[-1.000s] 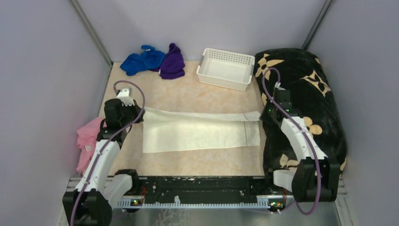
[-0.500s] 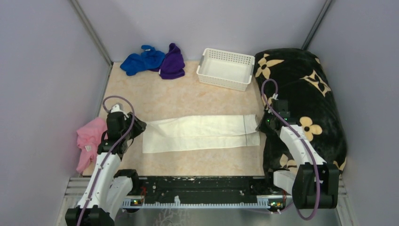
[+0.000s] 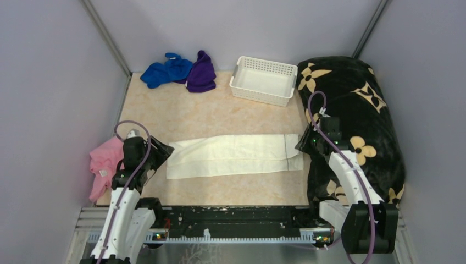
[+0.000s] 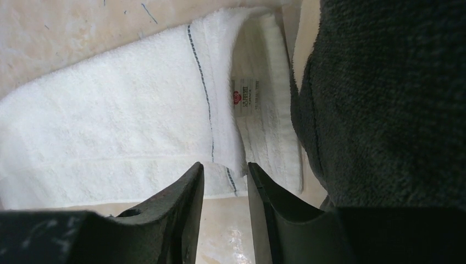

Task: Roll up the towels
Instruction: Fold the towel at the center of the board.

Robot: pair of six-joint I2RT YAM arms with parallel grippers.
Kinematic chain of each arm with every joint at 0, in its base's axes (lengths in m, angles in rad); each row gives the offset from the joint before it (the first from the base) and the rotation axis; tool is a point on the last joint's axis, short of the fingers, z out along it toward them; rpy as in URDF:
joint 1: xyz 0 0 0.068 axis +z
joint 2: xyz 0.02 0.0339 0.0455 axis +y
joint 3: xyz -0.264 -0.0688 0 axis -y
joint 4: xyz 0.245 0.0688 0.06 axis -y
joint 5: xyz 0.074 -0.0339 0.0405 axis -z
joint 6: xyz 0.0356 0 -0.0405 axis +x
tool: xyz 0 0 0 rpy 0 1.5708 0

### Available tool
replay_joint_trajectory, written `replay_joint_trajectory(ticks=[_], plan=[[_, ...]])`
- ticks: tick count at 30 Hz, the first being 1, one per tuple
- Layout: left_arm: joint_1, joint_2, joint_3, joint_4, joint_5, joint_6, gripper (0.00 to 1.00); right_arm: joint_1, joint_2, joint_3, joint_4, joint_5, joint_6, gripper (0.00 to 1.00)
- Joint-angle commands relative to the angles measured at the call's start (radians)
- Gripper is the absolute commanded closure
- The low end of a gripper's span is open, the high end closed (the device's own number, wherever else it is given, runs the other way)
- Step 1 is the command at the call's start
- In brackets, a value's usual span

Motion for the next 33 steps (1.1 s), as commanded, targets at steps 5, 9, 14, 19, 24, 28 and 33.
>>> replay_joint_trajectory(ticks=[5,9,14,19,24,28,33], plan=[[-0.002,0.053,-0.087,0.07,0.042,-0.063,0.37,0.012,0.012,0.027,0.049,0.012,-0.013,0.58],[-0.003,0.166,-0.097,0.152,0.054,-0.066,0.37,0.055,0.039,0.052,0.054,0.075,-0.019,0.51],[-0.002,0.271,-0.108,0.182,0.046,-0.081,0.36,0.087,0.103,0.05,0.058,0.112,-0.01,0.5],[-0.003,0.22,-0.098,0.14,-0.019,-0.079,0.36,0.098,0.104,0.027,0.096,0.116,0.009,0.55],[-0.002,0.194,-0.084,0.081,-0.04,-0.085,0.35,0.099,0.132,0.023,0.127,0.102,0.014,0.65],[-0.003,0.186,-0.072,0.015,-0.073,-0.102,0.35,0.098,0.131,0.032,0.111,0.108,0.013,0.85],[-0.003,0.194,-0.039,-0.051,-0.119,-0.111,0.35,0.098,0.101,0.034,0.084,0.114,0.001,1.0]])
